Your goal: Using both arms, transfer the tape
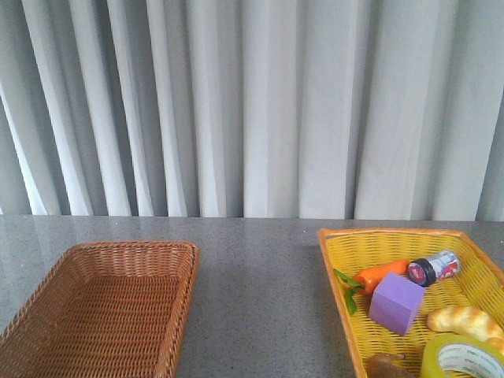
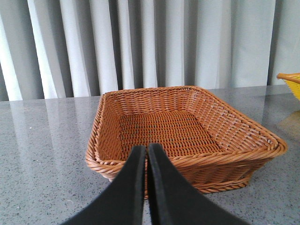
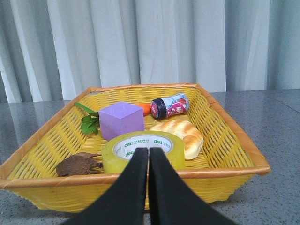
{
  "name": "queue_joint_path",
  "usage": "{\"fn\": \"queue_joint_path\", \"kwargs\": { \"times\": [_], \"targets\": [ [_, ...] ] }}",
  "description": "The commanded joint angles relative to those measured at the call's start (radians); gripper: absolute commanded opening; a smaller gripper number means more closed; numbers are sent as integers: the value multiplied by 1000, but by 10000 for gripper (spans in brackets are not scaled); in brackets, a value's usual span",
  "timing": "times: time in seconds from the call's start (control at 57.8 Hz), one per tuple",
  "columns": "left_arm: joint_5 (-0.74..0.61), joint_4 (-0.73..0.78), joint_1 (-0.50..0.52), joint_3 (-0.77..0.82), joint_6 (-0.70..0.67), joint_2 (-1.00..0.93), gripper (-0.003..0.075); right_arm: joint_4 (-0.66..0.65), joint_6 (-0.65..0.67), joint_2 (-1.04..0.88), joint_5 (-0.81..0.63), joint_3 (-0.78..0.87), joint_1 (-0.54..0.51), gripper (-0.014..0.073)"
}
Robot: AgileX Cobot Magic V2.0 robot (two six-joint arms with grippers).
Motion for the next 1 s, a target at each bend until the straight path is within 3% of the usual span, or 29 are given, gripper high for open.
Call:
{"fn": "queue_joint_path", "kwargs": {
  "times": [0.0, 0.277, 0.641, 0.987],
  "targets": [
    [-91, -8, 0, -24, -21, -15, -6, 1, -5, -6, -82, -7, -6, -4],
    [-79, -6, 0, -239, -37, 53, -6, 15, -12, 54, 2, -255, -6, -4],
    [186, 1, 0, -691, -31, 469, -6, 15, -15, 435, 270, -683, -6, -4],
    [324, 1, 0, -762, -31, 717, -6, -33, -23, 686, 481, -741, -6, -4]
  ]
}}
